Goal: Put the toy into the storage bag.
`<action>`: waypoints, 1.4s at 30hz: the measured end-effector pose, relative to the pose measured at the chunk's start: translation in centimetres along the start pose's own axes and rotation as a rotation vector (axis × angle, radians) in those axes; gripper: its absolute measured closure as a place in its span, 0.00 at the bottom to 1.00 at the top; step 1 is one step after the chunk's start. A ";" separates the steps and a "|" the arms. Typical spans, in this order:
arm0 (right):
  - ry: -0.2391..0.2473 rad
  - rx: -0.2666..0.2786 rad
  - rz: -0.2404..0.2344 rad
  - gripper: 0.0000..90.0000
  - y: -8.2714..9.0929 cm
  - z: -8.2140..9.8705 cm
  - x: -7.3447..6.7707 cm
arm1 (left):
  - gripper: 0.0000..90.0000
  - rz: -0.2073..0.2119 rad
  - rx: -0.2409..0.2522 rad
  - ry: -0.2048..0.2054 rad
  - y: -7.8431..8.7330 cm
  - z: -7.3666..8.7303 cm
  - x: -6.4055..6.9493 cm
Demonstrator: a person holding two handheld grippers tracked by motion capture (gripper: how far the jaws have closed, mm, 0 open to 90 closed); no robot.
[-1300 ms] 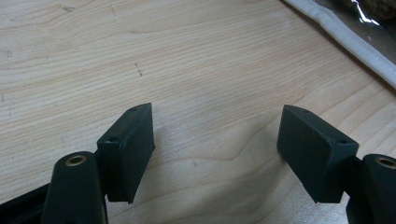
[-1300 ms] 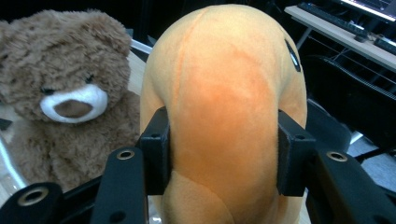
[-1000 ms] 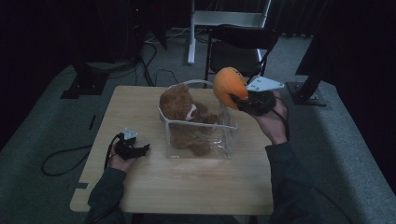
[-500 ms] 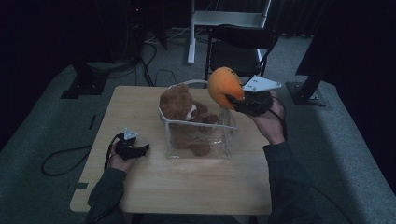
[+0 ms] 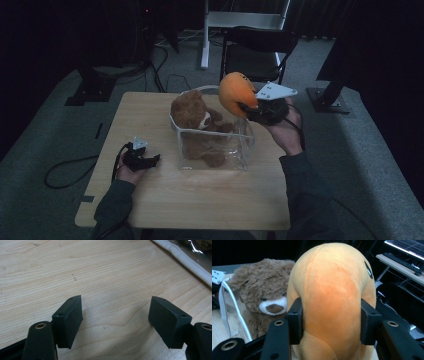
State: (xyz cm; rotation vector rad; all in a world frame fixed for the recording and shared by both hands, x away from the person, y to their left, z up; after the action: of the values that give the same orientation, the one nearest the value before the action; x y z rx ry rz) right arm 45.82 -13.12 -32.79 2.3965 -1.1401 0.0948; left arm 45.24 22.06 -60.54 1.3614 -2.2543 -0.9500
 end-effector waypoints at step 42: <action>0.068 0.010 -0.076 0.54 -0.9 -1.0 -3.7 | 0.31 0.000 0.000 0.000 0.0 0.0 0.0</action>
State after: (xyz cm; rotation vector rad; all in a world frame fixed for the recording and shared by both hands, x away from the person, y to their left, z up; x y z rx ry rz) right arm 44.19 -9.59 -33.23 2.4234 -1.0195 0.1555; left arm 45.24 22.06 -60.54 1.3614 -2.2538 -0.9501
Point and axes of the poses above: each handheld gripper's, and its own axes: y roughly backward along the jaws, z roughly out of its underside, x roughly to its right, the point moved 9 cm from there along -y, roughly forward along the jaws, and after that the axes turned 3 degrees about -y, right-handed, at the moved point
